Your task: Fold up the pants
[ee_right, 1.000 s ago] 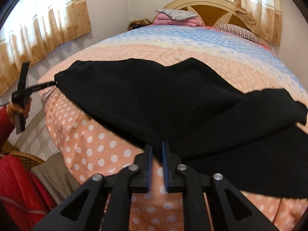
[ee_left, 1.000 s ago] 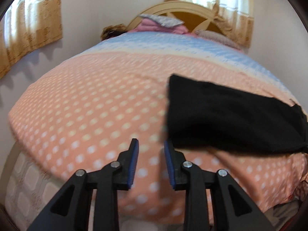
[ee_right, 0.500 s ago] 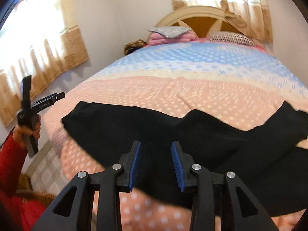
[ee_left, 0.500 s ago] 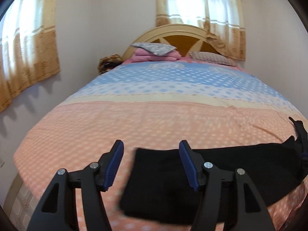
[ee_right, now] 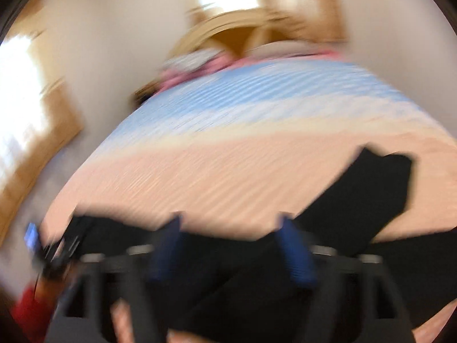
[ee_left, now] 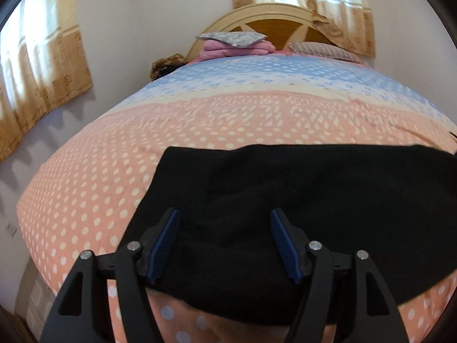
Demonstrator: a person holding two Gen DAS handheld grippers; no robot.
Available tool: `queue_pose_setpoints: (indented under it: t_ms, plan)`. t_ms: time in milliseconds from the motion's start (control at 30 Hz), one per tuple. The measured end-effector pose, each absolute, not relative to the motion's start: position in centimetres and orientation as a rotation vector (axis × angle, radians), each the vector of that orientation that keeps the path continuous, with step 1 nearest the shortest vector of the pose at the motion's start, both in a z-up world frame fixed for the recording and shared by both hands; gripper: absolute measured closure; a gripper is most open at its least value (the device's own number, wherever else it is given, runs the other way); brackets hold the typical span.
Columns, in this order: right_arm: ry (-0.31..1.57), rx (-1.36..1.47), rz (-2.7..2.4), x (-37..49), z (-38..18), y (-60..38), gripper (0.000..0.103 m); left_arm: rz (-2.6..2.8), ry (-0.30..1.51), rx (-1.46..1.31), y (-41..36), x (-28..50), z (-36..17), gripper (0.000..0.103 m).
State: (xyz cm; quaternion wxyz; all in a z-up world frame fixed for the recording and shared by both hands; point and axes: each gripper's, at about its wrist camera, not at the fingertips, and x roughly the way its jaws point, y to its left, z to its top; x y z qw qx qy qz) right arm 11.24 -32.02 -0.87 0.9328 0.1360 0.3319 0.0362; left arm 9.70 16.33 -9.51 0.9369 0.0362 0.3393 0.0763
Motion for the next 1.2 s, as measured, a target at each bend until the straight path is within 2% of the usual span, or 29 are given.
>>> queue_pose_setpoints:
  t_ms: [133, 233, 267, 300, 333, 367, 400, 433, 467, 567, 667, 800, 867, 967, 1133, 1200]
  plan:
    - [0.776, 0.261, -0.208, 19.7, -2.5, -38.6, 0.019, 0.203, 0.684, 0.098, 15.2, 9.6, -10.0, 0.032]
    - [0.943, 0.207, -0.399, 26.0, -6.3, -41.7, 0.02, 0.207, 0.695, 0.087, 15.3, 9.8, -9.9, 0.032]
    - [0.977, 0.206, -0.427, 26.7, -7.4, -42.2, 0.024, 0.208, 0.697, 0.088, 15.3, 9.8, -9.9, 0.032]
    - [1.036, 0.227, -0.437, 27.7, -8.8, -43.0, 0.032, 0.209, 0.697, 0.09, 15.3, 9.6, -10.1, 0.032]
    - [1.059, 0.257, -0.434, 27.7, -9.6, -43.8, 0.032, 0.211, 0.697, 0.091, 15.2, 9.6, -10.1, 0.032]
    - [1.051, 0.282, -0.438, 27.3, -9.8, -44.7, 0.041, 0.215, 0.696, 0.091, 15.2, 9.7, -10.1, 0.032]
    - [1.043, 0.297, -0.449, 27.1, -9.6, -45.1, 0.075, 0.219, 0.696, 0.091, 15.2, 9.7, -10.2, 0.031]
    - [1.04, 0.321, -0.444, 26.8, -9.2, -45.6, 0.092, 0.225, 0.696, 0.093, 15.1, 9.8, -10.2, 0.031]
    - [1.031, 0.369, -0.42, 26.3, -8.8, -46.1, 0.097, 0.23, 0.699, 0.094, 15.0, 9.9, -10.2, 0.031]
    - [0.907, 0.562, -0.278, 23.0, -6.8, -47.9, 0.098, 0.236, 0.707, 0.088, 14.9, 10.0, -10.2, 0.031]
    - [0.697, 0.687, -0.154, 16.0, -3.0, -50.3, 0.098, 0.244, 0.714, 0.083, 14.8, 10.0, -10.1, 0.031]
    - [0.539, 0.766, -0.154, 5.9, -2.1, -53.3, 0.098, 0.26, 0.714, 0.076, 14.8, 10.1, -10.1, 0.031]
    - [0.53, 0.78, -0.181, 2.1, -3.4, -54.8, 0.098, 0.269, 0.716, 0.072, 14.7, 10.1, -10.1, 0.03]
    - [0.62, 0.789, -0.242, -2.1, -7.7, -55.8, 0.098, 0.281, 0.72, 0.067, 14.6, 10.3, -10.1, 0.029]
    - [0.745, 0.893, -0.29, -4.8, -12.4, -56.7, 0.095, 0.29, 0.723, 0.073, 14.5, 10.4, -10.1, 0.029]
    - [0.746, 0.881, -0.303, -5.3, -11.7, -57.1, 0.088, 0.292, 0.729, 0.077, 14.4, 10.5, -10.1, 0.028]
